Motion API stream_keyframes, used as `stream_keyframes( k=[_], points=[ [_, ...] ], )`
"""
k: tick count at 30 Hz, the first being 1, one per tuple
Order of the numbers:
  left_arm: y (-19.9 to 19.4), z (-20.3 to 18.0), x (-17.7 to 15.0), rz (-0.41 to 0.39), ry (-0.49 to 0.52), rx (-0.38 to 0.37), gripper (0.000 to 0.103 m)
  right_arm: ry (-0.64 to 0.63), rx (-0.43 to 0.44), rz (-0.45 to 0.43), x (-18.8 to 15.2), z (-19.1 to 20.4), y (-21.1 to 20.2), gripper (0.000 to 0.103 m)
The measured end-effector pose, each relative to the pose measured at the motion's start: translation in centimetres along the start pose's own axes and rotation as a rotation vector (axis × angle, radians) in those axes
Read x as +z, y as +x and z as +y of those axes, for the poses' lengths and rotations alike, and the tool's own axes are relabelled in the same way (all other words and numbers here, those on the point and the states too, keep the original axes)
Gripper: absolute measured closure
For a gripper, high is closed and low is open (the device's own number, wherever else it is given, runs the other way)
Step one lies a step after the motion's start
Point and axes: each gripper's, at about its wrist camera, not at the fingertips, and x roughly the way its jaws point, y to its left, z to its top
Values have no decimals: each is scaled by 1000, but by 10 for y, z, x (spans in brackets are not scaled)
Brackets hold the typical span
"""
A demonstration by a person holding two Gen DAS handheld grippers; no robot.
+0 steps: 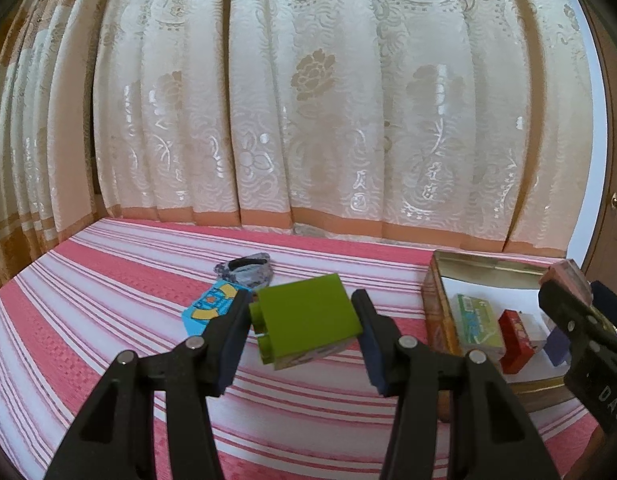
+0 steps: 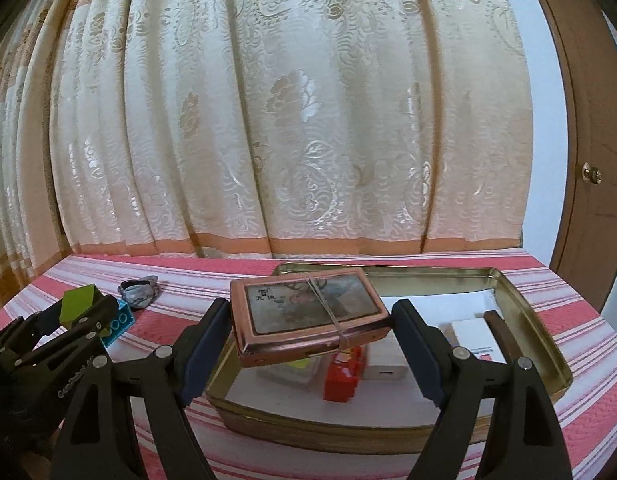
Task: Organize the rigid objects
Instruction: 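Carry the card bundle and green block toward the tin tray, then lower the card bundle with the right gripper while the left gripper lowers the green block into the tray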
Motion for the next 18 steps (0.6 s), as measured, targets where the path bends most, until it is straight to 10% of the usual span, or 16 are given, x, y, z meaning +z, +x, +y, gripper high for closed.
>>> stream_keyframes(
  k=[18],
  points=[
    [-15, -32, 5, -49, 2, -42, 52, 30, -69, -25, 4, -47, -7, 20]
  ],
)
